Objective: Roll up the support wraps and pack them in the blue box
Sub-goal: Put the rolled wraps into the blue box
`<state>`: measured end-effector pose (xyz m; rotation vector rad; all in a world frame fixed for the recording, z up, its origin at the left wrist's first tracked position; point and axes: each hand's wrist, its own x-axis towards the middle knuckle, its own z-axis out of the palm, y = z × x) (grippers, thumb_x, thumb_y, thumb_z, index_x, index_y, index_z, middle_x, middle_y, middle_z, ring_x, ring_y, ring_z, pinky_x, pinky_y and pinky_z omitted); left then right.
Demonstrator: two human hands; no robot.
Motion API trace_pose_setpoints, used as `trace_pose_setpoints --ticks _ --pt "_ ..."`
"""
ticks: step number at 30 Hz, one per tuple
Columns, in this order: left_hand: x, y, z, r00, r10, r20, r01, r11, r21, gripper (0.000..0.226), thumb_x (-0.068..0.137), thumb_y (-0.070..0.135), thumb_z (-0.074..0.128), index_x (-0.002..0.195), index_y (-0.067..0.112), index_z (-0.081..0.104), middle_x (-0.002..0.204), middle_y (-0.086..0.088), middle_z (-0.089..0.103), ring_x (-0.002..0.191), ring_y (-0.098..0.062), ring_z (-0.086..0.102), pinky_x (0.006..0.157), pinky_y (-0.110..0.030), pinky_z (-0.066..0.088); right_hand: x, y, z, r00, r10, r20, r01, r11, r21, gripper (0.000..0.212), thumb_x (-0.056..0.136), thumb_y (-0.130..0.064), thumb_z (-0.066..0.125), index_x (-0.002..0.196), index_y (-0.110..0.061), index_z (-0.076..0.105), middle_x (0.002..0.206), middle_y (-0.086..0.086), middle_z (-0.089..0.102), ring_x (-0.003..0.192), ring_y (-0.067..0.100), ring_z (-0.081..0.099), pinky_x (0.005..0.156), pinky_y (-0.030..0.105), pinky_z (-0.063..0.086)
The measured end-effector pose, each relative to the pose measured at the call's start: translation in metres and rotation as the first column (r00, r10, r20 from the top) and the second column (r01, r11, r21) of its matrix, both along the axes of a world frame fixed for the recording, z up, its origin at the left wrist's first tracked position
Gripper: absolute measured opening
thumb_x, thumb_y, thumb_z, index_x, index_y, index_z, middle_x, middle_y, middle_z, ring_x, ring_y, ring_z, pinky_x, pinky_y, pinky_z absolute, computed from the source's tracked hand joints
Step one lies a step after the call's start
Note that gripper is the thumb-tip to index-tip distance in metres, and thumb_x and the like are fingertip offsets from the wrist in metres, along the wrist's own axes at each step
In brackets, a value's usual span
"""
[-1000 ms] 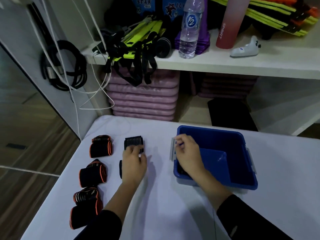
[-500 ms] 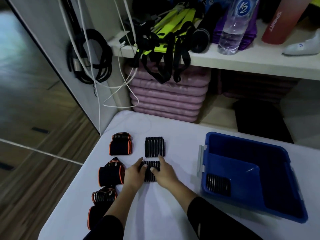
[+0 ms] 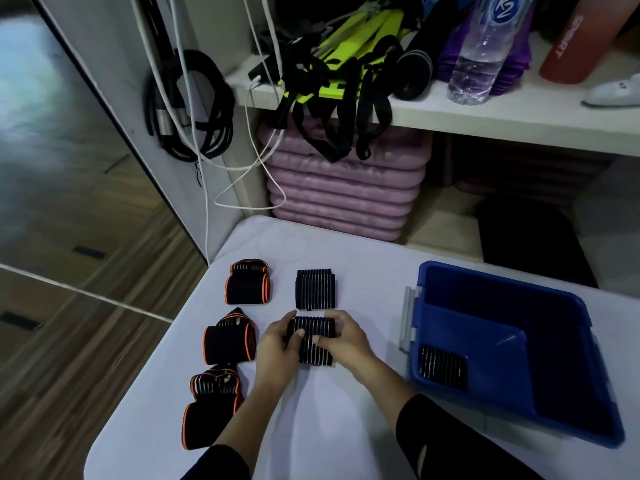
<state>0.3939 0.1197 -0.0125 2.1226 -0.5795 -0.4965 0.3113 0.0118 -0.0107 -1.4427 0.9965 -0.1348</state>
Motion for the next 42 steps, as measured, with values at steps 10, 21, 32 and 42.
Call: trace_pose_setpoints --ticks 10,21,32,42 --pt "-0.022 -0.045 0.061 0.914 -0.304 0.269 0.347 0.929 -0.13 0.048 0.096 0.038 0.041 0.14 0.018 0.039 0.125 0.007 0.052 0.12 -0.011 0.046 0.1 -0.024 0.037 -0.065 -0.071 0.099 0.984 -0.063 0.168 0.103 0.967 -0.235 0.034 0.081 -0.016 0.07 0.11 -0.027 0.057 0.098 0.0 0.053 0.09 0.017 0.058 0.069 0.027 0.054" --pt "-0.079 -0.102 0.058 0.625 -0.678 0.387 0.665 0.722 0.19 0.05 0.096 0.032 0.041 0.144 0.02 0.029 0.148 0.0 0.029 0.127 -0.023 0.037 0.108 -0.031 0.031 -0.176 -0.132 0.079 0.932 -0.358 0.065 0.361 0.89 -0.279 0.03 0.08 -0.017 0.072 0.107 -0.021 0.059 0.112 0.007 0.047 0.107 0.017 0.045 0.085 0.037 0.046" --pt "-0.074 -0.115 0.048 0.518 -0.753 0.405 0.688 0.649 0.326 0.055 0.097 0.04 0.025 0.148 0.023 0.016 0.155 0.004 0.02 0.127 -0.019 0.036 0.107 -0.035 0.034 -0.16 -0.145 0.013 0.922 -0.38 -0.067 0.355 0.904 -0.239 0.027 0.075 -0.003 0.074 0.093 -0.015 0.058 0.094 0.013 0.053 0.085 0.024 0.055 0.078 0.034 0.053" --pt "-0.073 -0.114 0.044 0.501 -0.758 0.417 0.687 0.641 0.34 0.064 0.091 0.052 0.012 0.148 0.024 0.015 0.155 0.006 0.019 0.127 -0.016 0.037 0.106 -0.033 0.035 -0.146 -0.146 0.003 0.946 -0.211 -0.247 0.095 0.906 -0.412 0.039 0.082 -0.022 0.07 0.118 -0.016 0.059 0.119 0.013 0.062 0.111 0.026 0.057 0.089 0.027 0.045"
